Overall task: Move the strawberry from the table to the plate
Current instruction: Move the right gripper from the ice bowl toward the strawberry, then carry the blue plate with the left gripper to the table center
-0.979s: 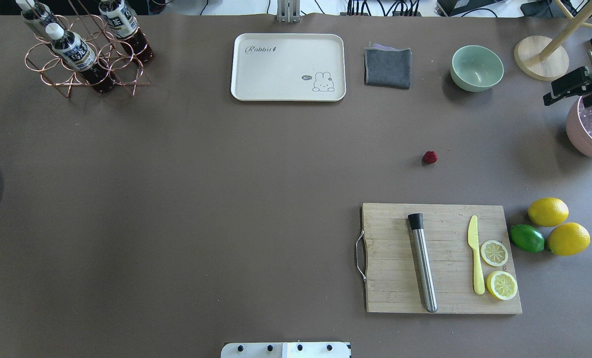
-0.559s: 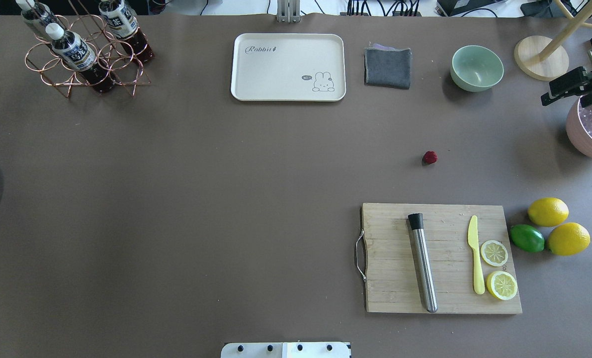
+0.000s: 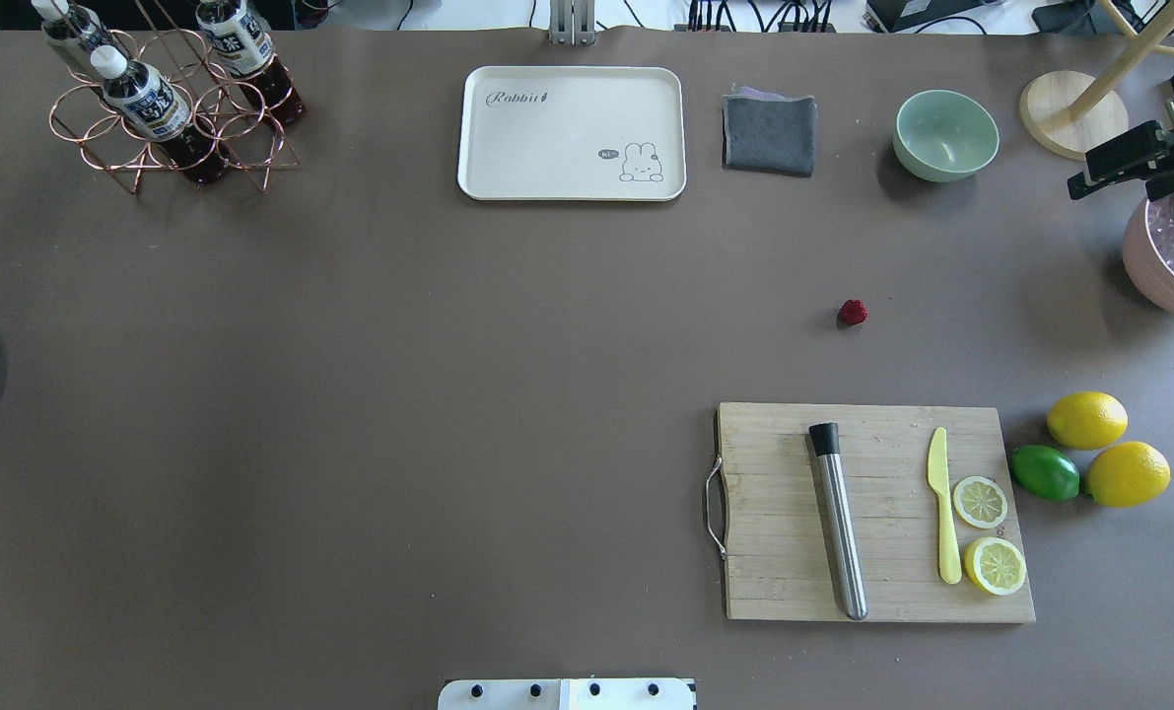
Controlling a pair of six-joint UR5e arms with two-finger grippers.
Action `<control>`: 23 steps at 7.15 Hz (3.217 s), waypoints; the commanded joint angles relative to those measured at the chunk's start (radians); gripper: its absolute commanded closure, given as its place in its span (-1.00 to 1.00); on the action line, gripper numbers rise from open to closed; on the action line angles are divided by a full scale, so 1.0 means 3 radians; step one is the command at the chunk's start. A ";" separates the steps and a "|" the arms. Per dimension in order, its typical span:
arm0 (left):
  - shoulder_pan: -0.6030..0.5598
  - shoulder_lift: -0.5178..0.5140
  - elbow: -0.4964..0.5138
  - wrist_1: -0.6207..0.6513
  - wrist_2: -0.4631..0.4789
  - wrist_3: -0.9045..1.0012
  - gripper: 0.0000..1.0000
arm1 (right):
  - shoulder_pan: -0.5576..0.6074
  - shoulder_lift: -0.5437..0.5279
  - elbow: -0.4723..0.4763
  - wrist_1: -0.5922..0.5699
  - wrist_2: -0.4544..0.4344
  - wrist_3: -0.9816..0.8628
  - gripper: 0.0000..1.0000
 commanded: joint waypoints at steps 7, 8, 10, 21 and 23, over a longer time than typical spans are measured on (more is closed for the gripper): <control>0.0178 -0.0099 0.0262 0.0004 0.0000 -0.0019 -0.96 | 0.0046 -0.0016 0.0060 0.0003 -0.0060 0.0012 -1.00; 0.0193 -0.0104 0.0267 0.0004 0.0000 -0.0019 -0.91 | 0.0046 -0.0011 0.0055 0.0003 -0.0065 0.0012 -1.00; 0.0203 -0.0104 0.0272 0.0004 0.0000 -0.0019 -0.12 | 0.0051 -0.0026 0.0055 0.0003 -0.0106 0.0007 -1.00; 0.0203 -0.0263 -0.0231 0.0273 -0.0398 -0.0723 1.00 | 0.0159 -0.0057 0.0106 -0.0007 -0.0106 0.0007 -1.00; 0.0183 -0.0268 -0.0667 0.0641 -0.0809 -0.0740 1.00 | 0.0159 -0.0047 0.0095 -0.0007 -0.0106 0.0007 -1.00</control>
